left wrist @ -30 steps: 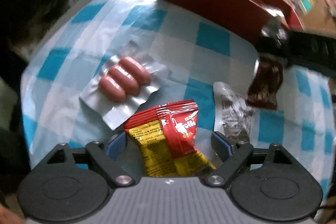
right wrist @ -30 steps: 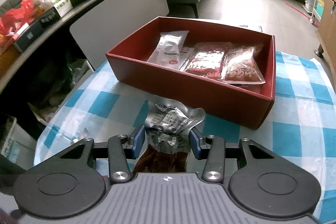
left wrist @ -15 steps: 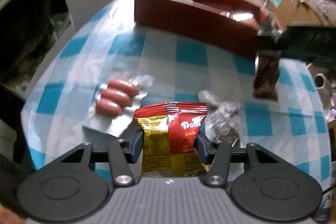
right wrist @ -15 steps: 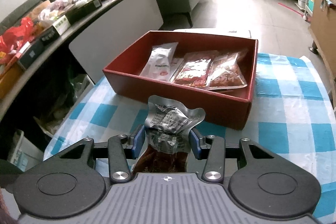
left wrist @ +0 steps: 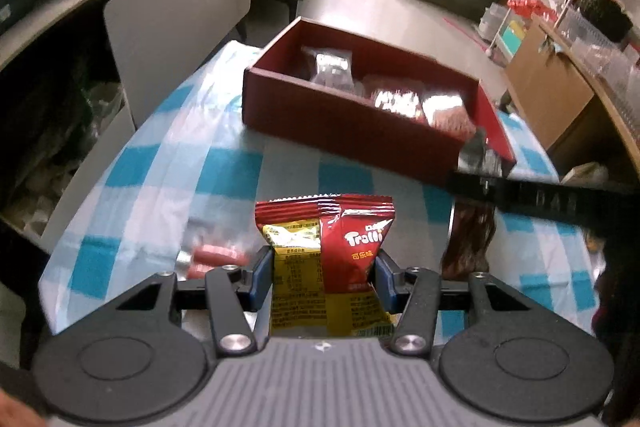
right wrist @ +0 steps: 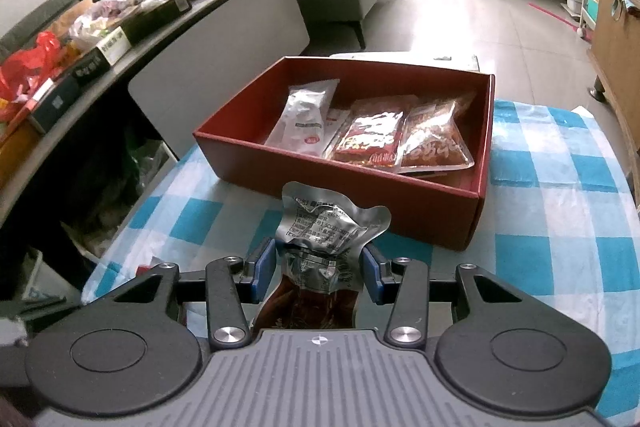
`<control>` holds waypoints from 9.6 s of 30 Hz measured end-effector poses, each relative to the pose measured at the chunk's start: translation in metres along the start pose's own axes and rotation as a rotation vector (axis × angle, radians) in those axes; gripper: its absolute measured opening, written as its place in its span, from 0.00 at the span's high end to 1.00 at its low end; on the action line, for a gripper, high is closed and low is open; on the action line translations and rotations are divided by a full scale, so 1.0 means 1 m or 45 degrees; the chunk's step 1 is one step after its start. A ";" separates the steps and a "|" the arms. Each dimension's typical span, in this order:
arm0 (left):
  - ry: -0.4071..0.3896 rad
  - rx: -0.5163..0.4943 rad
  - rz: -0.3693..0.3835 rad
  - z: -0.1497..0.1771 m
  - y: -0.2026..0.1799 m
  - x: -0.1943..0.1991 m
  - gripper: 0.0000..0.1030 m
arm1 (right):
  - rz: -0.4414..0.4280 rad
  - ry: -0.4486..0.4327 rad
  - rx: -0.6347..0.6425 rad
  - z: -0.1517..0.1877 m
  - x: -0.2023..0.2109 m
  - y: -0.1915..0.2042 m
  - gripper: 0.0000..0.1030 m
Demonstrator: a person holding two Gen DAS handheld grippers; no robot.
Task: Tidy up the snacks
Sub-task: 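Carry the Trolli bag and brown snack toward the red box with both grippers, then lower the Trolli bag with the left gripper while the right lowers the brown snack into the box, then open both grippers to drop the Trolli bag and brown snack into the box, then withdraw both grippers from the red box toward the remaining snacks, then grasp the sausage pack with the left gripper while the right grasps the white printed packet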
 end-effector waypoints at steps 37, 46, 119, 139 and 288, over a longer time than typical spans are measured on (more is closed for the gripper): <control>-0.137 -0.046 -0.042 -0.065 -0.006 -0.031 0.56 | 0.013 -0.039 -0.017 -0.029 -0.014 -0.002 0.48; -0.155 -0.061 -0.046 -0.072 -0.009 -0.034 0.56 | 0.008 -0.043 -0.015 -0.034 -0.016 0.000 0.48; -0.249 -0.132 -0.103 -0.128 -0.028 -0.059 0.56 | 0.043 -0.145 -0.161 -0.073 -0.017 -0.043 0.48; -0.261 -0.144 -0.131 -0.151 -0.033 -0.082 0.56 | 0.055 -0.170 -0.188 -0.094 -0.027 -0.062 0.48; 0.066 -0.196 -0.218 0.022 0.047 -0.020 0.40 | 0.121 0.222 0.015 0.063 -0.019 0.064 0.26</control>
Point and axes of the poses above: each gripper's, at about its wrist camera, not at the fingertips, and x roughly against the way its jaws point, y to its left, z to its underside, the point moved 5 cm from there along -x, roughly the way its jaws point, and after that the axes turned 5 degrees about -z, right-handed, at the moved point
